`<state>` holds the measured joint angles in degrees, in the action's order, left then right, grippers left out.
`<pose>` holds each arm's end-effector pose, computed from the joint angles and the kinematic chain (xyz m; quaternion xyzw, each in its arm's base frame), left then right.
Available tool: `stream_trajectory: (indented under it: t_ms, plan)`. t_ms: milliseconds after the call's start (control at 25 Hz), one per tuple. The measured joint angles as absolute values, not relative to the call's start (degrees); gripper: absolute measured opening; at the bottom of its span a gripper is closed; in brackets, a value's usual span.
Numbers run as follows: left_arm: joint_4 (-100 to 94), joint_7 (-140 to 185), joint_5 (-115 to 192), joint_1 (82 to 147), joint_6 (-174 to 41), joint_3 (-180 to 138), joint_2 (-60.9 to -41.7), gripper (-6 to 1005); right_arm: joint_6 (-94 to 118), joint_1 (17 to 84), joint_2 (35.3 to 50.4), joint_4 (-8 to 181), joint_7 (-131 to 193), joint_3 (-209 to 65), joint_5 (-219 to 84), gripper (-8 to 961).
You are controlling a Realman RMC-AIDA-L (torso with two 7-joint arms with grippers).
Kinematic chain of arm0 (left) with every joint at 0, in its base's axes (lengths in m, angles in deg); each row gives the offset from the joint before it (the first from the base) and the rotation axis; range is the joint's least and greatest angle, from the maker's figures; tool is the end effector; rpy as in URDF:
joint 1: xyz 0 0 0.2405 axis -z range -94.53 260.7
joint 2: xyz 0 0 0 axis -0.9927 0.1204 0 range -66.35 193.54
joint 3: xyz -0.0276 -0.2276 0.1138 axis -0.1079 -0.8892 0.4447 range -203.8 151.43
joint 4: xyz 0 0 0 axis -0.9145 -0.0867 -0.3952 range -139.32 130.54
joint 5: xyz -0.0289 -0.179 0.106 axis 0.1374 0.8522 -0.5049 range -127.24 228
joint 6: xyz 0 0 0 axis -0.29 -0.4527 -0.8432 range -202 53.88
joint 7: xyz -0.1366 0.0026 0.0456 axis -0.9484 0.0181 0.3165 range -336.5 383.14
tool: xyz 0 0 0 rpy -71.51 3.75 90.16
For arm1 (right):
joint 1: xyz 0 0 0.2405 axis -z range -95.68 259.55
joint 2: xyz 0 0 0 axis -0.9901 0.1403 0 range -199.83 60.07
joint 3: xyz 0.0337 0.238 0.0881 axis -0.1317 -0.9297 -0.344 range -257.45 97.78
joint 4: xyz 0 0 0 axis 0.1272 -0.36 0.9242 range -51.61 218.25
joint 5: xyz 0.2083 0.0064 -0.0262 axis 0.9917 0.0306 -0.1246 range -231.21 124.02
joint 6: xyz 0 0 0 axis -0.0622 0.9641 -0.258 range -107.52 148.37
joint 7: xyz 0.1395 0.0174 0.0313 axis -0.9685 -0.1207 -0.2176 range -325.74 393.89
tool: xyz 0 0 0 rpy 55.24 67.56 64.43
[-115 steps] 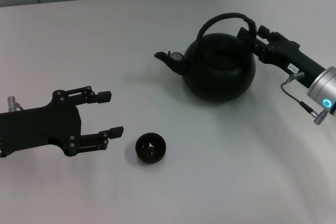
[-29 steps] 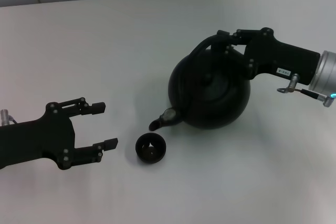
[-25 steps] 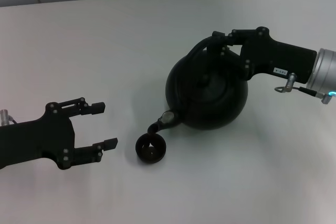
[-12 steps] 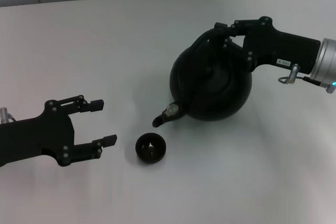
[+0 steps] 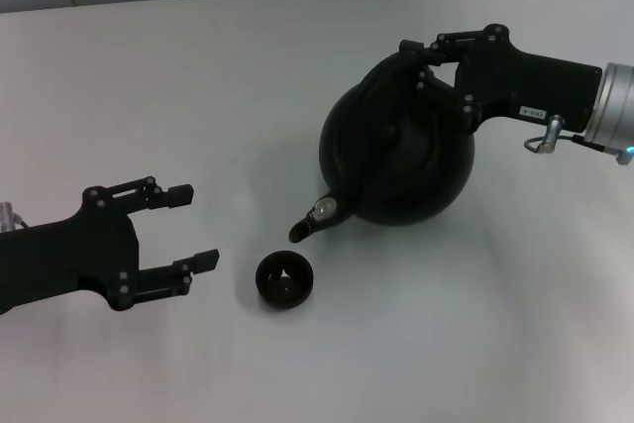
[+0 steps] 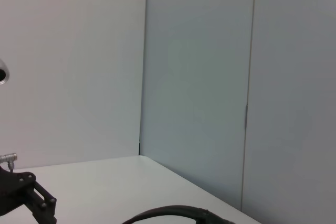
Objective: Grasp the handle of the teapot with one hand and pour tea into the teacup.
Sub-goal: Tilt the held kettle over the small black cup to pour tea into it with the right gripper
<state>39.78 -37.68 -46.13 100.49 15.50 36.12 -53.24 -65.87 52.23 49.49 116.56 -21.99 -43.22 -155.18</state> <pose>-0.2733 0.2811 -0.0055 -0.9616 -0.0517 -0.2359 0.1306 0.2573 0.3429 0.0112 -0.9136 0.0763 0.3057 0.2570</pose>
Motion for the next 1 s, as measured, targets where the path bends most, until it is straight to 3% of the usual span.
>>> stream_trajectory:
  t_ms: [1000]
  plan:
    - [40.33,-38.47,-46.48,99.16,15.39,36.12,-53.29,737,-65.78,51.89,49.53,120.52,-20.01,-38.65,-155.13,166]
